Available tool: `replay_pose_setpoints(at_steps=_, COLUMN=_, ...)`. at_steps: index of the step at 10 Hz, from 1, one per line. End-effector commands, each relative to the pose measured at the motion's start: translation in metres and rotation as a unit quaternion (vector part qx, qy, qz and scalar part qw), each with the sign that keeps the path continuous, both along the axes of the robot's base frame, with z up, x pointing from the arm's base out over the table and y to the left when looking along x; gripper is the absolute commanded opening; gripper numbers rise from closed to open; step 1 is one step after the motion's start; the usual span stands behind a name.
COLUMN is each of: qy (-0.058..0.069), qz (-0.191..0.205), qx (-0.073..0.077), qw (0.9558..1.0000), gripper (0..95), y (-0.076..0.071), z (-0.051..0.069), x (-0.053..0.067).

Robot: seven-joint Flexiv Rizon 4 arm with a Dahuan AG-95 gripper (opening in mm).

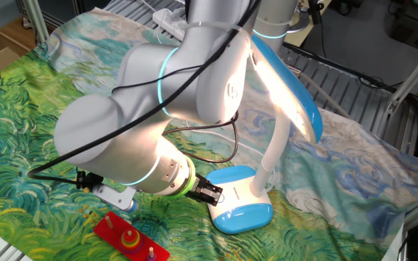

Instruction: Turn off the desk lamp by pressing the button

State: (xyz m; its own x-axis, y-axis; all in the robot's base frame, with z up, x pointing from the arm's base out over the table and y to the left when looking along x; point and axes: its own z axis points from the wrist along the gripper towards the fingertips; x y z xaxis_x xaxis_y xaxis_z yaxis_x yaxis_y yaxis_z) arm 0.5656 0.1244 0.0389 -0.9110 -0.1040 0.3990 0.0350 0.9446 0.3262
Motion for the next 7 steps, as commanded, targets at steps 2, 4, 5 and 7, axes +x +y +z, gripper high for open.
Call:
replay_pose_setpoints(at_steps=2, qy=-0.001, qz=-0.002, qx=0.0, qw=1.0, gripper=0.0, y=0.0012, z=-0.0017, x=-0.0003)
replay_pose_setpoints(at_steps=4, qy=0.001, qz=-0.005, qx=0.001, qw=1.0, gripper=0.0, y=0.0015, z=-0.0016, x=-0.0007)
replay_pose_setpoints(at_steps=5, qy=0.004, qz=-0.006, qx=0.002, qw=1.0, gripper=0.0, y=0.0018, z=-0.0015, x=-0.001)
replay_pose_setpoints(at_steps=7, qy=0.005, qz=-0.009, qx=0.004, qw=0.9999, gripper=0.0, y=0.0026, z=-0.001, x=-0.0022)
